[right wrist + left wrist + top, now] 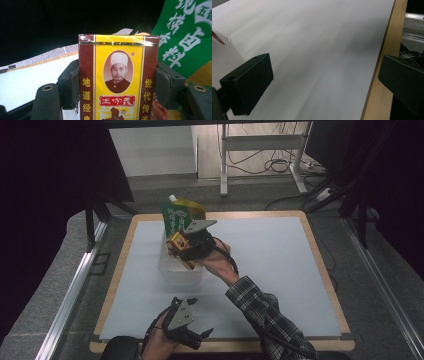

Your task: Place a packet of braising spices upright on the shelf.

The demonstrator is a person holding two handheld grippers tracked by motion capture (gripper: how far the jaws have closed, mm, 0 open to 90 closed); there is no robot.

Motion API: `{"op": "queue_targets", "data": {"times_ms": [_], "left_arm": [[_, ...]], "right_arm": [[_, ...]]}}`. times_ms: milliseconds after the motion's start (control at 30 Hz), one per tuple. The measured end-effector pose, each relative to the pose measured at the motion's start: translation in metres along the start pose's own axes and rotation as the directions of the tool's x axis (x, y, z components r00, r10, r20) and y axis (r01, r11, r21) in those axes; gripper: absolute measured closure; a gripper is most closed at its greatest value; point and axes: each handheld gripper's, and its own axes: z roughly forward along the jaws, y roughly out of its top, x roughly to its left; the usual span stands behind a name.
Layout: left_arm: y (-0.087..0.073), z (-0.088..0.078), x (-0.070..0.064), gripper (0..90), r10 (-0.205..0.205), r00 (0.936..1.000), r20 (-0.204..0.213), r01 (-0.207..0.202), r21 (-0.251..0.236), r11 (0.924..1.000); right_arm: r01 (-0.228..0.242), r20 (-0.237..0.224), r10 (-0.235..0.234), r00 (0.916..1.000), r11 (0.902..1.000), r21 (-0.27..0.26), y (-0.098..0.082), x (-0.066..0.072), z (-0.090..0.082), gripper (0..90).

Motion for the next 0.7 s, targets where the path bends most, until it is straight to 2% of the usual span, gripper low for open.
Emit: {"op": "queue_targets", "data": {"times_ms": [333,567,700], "left_arm": [[0.0,0.0,0.0,0.0,0.001,1.0,0.001,-0.001,0.001,1.0],[0.0,0.0,0.0,0.0,0.003,1.0,0.003,-0.003,0.003,1.0],[0.0,0.001,0.0,0.0,0.003,1.0,0.003,-0.003,0.004,1.0]], "right_arm": [[-0.028,-0.018,0.028,0.9994,0.9996,-0.006,-0.009,0.003,0.014,31.6],[-0.022,-0.015,0.022,0.9996,0.9997,0.004,-0.015,0.006,0.017,31.5],[-0.039,-0.01,0.039,0.9992,0.9992,0.0,-0.022,0.004,0.016,31.6]]}}
